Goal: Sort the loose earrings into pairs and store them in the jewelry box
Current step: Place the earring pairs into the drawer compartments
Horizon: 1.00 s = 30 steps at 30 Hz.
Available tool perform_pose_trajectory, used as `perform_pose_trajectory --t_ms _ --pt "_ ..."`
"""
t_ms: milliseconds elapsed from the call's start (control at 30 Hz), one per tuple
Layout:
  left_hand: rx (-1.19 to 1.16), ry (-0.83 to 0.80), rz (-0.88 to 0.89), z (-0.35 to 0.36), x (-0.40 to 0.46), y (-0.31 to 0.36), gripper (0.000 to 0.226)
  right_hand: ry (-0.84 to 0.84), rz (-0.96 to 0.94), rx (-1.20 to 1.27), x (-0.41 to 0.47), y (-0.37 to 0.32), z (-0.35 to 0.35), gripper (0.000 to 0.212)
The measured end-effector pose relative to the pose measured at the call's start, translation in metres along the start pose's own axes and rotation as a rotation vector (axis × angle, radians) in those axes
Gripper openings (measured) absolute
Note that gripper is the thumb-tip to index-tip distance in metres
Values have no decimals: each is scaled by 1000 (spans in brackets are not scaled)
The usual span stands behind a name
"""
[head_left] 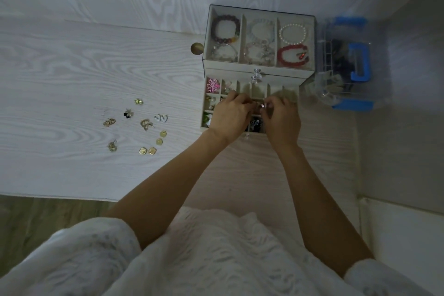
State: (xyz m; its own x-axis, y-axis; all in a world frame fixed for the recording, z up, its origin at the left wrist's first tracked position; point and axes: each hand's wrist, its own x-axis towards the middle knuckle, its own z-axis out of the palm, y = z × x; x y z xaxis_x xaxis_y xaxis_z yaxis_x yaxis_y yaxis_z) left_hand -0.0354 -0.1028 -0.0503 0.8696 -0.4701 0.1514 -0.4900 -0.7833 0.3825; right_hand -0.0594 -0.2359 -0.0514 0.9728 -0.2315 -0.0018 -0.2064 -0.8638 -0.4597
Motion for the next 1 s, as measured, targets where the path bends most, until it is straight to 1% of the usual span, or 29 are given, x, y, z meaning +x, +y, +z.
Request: perform_pose_trajectory --t_ms 100,200,300,433,533,667,733,833,900,1000 --pt "52 -72 -6 1 1 2 26 -11 -6 -12 5 -4 3 11" --pt "77 -92 -26 4 1 9 28 -1 31 25 9 -10 0 11" --pt "5 -52 -62 6 -2 9 25 -20 47 -97 10 -18 -5 14" --pt "21 -37 -46 7 -8 3 24 -26 -7 -297 13 -25 -6 18" --pt "77 -61 -31 3 -8 1 25 -63 -62 -307 15 -28 -5 15" --pt "66 -133 -49 -1 -9 2 31 -74 -113 -342 16 -28 -6 14" --pt "27 -119 -69 -1 -8 1 31 -111 -130 -292 16 -26 -6 15" --pt "-62 -75 -44 -6 -10 -3 25 -132 -132 -68 10 -19 -8 16" --pt "-111 -19 -24 -17 -17 -9 24 -91 -149 17 2 -16 -11 17" --pt "-220 74 -5 -44 -43 -21 24 -23 -209 78 -18 -25 -16 16"
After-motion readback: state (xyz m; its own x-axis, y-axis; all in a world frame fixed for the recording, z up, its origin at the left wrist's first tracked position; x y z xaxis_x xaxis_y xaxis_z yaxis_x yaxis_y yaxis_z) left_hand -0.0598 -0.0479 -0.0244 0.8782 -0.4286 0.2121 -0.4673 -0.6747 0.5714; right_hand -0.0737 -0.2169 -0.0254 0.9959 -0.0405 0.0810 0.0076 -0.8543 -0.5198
